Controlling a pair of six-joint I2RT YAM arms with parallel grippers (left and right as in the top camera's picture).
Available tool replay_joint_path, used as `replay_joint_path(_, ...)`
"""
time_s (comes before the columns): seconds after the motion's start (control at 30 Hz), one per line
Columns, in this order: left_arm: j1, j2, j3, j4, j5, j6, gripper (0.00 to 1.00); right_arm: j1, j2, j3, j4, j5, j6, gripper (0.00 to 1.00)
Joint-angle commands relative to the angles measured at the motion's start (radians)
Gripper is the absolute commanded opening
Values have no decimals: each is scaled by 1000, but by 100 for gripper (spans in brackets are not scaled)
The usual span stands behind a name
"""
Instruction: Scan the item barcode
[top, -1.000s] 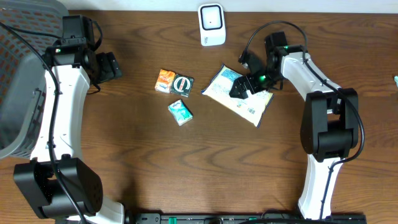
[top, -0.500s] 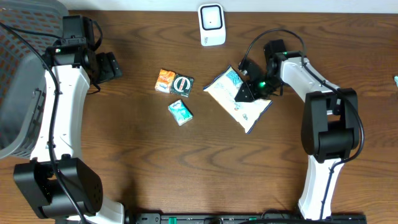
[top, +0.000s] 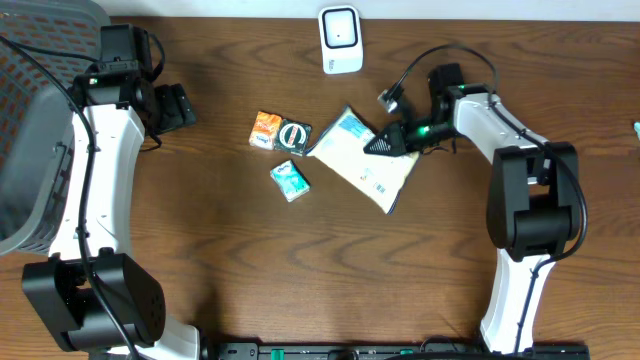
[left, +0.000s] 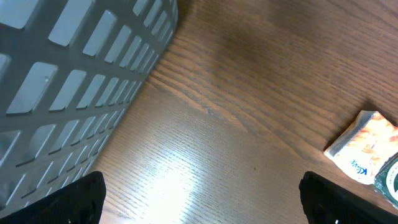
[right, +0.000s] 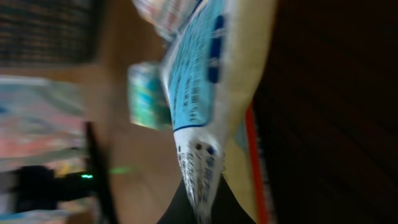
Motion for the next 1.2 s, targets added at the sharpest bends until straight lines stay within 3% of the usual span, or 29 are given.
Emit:
replay_joint_path(0.0,2,10,-5,-2,2,9,98,-47,-19,15,43,-389,8,1)
replay_joint_path(0.1,2,10,-5,-2,2,9,97,-64,-30,15,58,-443,18,1)
replay_joint_path(0.27,2,10,-5,-2,2,9,98,-71,-33,14,42,-270,75,1)
replay_joint_path(0.5,2,10,-5,-2,2,9,97,-60,-33,14,42,-253,88,1)
replay_joint_path(0.9,2,10,-5,-2,2,9,98,-60,-33,14,46,-473,127,1)
replay_joint_path(1.17,2,10,-5,-2,2,9,97,-60,-33,14,58,-509,127,1)
